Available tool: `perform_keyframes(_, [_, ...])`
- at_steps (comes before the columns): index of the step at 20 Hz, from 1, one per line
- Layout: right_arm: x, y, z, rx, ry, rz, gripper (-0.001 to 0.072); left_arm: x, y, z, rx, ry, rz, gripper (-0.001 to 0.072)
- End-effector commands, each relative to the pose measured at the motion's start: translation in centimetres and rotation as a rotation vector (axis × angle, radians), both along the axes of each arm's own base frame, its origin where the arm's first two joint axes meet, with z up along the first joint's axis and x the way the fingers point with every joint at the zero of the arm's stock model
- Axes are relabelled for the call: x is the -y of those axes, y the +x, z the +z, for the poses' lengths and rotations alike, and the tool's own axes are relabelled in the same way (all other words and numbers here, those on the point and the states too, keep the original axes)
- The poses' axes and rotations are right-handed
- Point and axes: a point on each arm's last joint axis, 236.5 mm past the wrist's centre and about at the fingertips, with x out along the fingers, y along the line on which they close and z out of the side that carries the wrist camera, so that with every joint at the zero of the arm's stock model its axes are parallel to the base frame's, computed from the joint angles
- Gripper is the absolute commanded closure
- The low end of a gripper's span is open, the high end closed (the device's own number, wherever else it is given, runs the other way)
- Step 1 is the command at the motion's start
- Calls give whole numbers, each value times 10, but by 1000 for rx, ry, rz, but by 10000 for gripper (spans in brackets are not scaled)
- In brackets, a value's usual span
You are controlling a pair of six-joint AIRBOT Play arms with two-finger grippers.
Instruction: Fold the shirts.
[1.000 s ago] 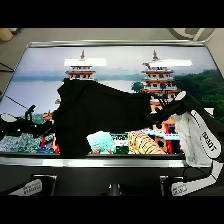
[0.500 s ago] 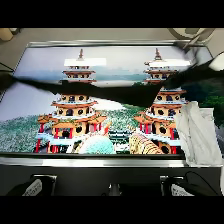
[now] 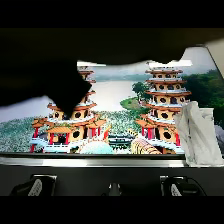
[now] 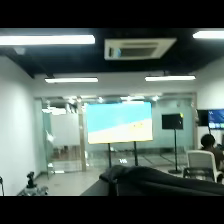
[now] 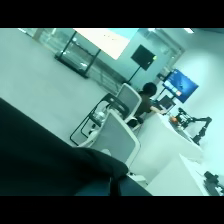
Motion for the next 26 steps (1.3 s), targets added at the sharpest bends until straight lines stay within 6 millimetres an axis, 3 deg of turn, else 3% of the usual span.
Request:
perform_keyframes(1, [7,-25,-8,-35,1,-35,695,-4,-15,-6,-28,-10,45,690])
perform_keyframes(5, [8,5,-44,-195,20,-34,695,-13,27,-43,-216,-15,37,690])
perform_keyframes(6, [9,19,-63,-275,29,-34,695,-17,44,-61,-300,-20,32,690])
perform_keyframes(8, [7,54,-124,-531,48,-17,695,-30,89,-114,-523,-38,17,690])
perform_keyframes(11, [10,112,-249,-1001,95,-23,695,-55,163,-224,-873,-98,-21,690])
perform_keyframes(14, [10,168,-374,-1304,140,-27,696,-58,224,-356,-1137,-150,-93,690])
perform_keyframes(17, [-10,222,-453,-1378,224,45,695,-46,262,-486,-1309,-231,-119,690])
perform_keyframes(19, [-18,261,-482,-1328,274,71,694,-43,284,-541,-1364,-258,-109,689])
perform_keyframes(21, [-23,297,-495,-1234,319,87,694,-42,309,-571,-1378,-283,-102,689])
perform_keyframes(23, [-21,331,-493,-1107,357,78,694,-43,335,-583,-1348,-334,-100,688])
perform_keyframes(26, [-13,364,-489,-971,437,33,693,-45,369,-582,-1284,-399,-101,688])
